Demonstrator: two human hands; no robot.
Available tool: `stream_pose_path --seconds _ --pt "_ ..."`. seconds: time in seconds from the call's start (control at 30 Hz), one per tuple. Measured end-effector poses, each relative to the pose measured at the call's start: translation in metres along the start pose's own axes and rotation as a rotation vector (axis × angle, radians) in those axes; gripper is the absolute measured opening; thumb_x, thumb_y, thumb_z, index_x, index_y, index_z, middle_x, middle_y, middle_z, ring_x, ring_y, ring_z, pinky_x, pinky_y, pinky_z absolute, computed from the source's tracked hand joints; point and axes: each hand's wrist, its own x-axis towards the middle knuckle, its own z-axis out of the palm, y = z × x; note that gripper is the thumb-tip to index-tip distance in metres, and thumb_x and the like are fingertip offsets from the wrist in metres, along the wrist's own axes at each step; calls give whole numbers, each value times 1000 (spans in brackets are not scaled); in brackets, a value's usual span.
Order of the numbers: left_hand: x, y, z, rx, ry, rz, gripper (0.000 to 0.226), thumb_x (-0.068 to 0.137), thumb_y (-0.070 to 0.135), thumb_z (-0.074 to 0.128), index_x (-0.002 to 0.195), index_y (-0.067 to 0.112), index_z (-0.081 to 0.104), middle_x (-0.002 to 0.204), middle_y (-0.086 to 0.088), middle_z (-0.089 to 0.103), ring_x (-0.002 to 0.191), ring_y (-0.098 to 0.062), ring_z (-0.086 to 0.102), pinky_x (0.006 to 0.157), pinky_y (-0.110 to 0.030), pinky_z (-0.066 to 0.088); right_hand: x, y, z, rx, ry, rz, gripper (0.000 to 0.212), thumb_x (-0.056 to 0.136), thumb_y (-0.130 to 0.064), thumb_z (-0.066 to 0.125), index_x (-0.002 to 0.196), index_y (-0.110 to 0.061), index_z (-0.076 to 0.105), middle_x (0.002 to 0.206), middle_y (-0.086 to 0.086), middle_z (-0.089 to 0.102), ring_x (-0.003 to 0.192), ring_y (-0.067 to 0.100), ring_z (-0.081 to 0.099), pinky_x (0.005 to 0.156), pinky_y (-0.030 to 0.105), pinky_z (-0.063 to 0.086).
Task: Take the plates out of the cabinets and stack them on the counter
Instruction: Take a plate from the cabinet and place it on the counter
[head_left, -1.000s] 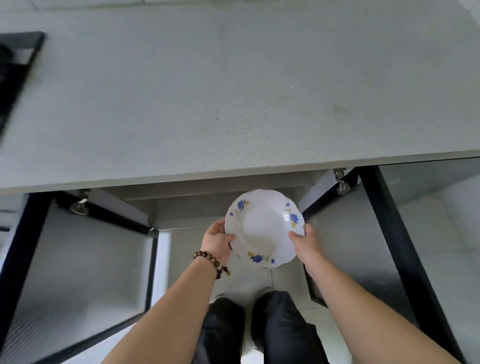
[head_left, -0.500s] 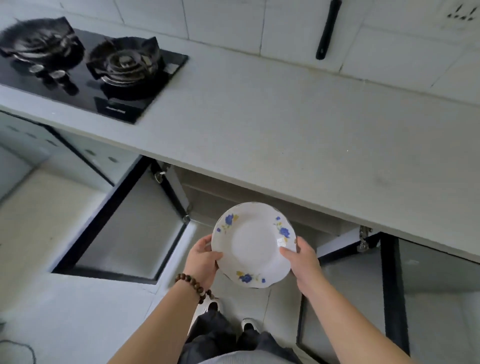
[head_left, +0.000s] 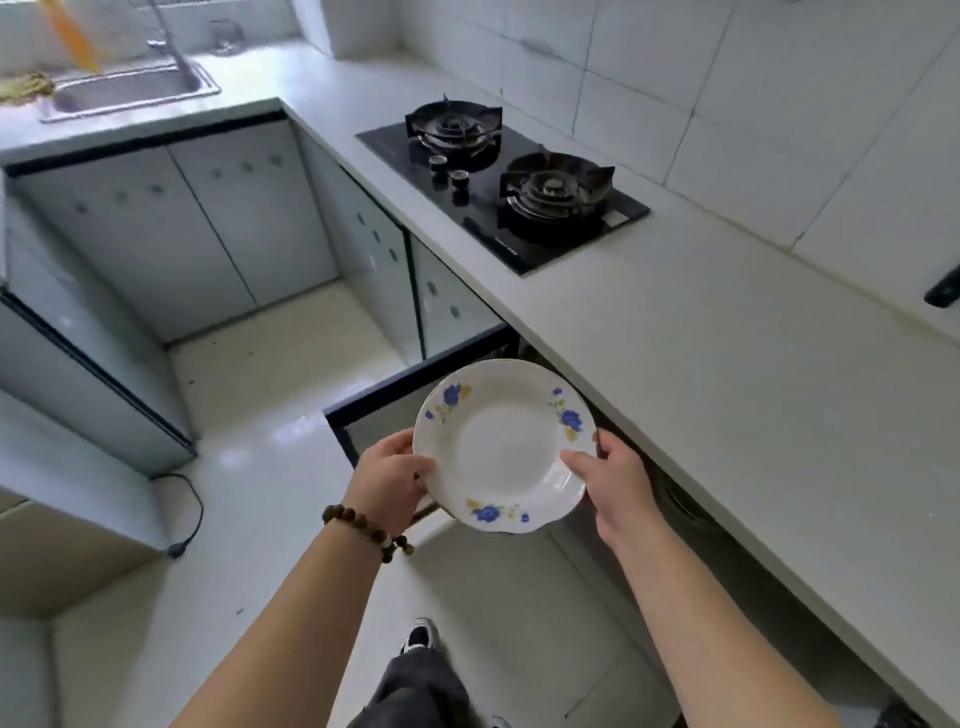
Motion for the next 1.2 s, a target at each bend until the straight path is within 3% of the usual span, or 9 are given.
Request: stream_pose_path --seconds 0.17,0.37,0.57,0.67,0.97,1.2 --pt "-21 30 -60 -116 144 107 44 77 -22 43 97 7 70 86 -10 76 75 -22 73 59 -25 56 3 -33 70 -15 -214 6 22 85 -1 62 103 -14 67 85 4 75 69 16 73 51 23 54" --pt "-38 70 -137 -186 303 185 37 85 -17 43 98 7 68 86 -11 76 78 -24 72 62 -28 57 0 -57 167 -12 -377 44 21 83 1 64 99 -13 69 90 9 76 81 26 72 54 26 55" --pt "-39 110 -211 -220 416 267 38 86 -17 41 96 6 69 80 -6 76 73 -21 69 63 -28 59 3 -69 273 -37 -470 62 23 83 1 64 104 -7 67 93 11 73 74 25 70 53 28 56" --pt "-30 134 -251 -217 454 288 38 86 -16 41 94 8 69 79 -3 75 70 -18 68 59 -25 57 6 -72 327 -63 -477 60 24 83 1 64 106 -4 66 95 13 73 76 27 69 59 32 59" --pt "21 206 -356 -209 492 282 36 88 -14 41 111 1 65 90 -9 70 68 -16 65 55 -21 54 26 -87 468 -57 -398 70 15 85 4 59 93 -5 67 82 9 70 67 23 66 46 24 53" --pt "86 238 -399 -180 465 230 35 89 -12 43 112 1 64 93 -11 72 74 -23 67 67 -32 59 69 -102 530 -92 -313 82 18 88 4 53 87 -8 66 83 8 69 66 22 65 47 23 53"
